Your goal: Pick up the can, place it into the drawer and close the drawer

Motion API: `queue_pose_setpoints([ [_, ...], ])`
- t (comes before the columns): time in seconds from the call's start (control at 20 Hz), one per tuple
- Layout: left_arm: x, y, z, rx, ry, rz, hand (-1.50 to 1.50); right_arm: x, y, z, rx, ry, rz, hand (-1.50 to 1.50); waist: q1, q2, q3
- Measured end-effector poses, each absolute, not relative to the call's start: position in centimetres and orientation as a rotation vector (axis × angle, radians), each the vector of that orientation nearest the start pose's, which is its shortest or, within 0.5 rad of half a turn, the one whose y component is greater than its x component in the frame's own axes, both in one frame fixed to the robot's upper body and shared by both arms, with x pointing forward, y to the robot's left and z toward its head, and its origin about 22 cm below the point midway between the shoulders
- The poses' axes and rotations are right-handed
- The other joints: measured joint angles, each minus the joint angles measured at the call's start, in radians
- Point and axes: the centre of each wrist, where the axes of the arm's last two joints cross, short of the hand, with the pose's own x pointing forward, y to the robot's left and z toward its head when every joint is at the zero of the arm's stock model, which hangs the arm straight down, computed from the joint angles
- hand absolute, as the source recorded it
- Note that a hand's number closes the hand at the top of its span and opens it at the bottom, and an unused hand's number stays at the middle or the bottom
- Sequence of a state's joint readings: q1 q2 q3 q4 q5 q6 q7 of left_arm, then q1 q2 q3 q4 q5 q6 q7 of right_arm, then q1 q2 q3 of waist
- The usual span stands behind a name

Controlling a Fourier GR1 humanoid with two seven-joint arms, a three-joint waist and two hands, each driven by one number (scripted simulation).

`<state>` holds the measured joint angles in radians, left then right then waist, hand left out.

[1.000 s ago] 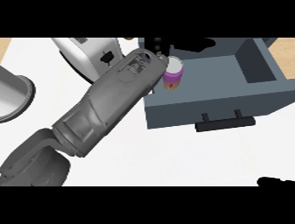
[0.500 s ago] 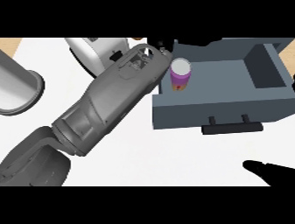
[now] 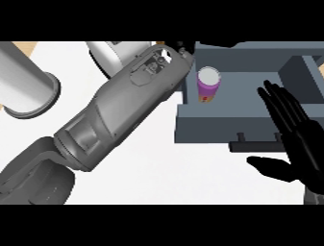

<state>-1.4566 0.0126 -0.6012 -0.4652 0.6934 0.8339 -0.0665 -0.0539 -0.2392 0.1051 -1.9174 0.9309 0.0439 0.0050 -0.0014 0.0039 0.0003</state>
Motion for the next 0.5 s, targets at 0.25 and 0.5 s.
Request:
queue_pose_setpoints([
  [0.25,42.1,-0.9,19.9,0.221,-1.79,-0.035,-1.5,26.0,-23.3,6.9,-1.003,-1.728,0.952,-1.5,0.016,-0.004,0.0],
  [0.5,42.3,1.4,21.3,0.227,-1.782,-0.034,-1.5,28.6,-23.0,4.7,-1.057,-1.724,0.931,-1.5,0.032,-0.013,-0.006],
])
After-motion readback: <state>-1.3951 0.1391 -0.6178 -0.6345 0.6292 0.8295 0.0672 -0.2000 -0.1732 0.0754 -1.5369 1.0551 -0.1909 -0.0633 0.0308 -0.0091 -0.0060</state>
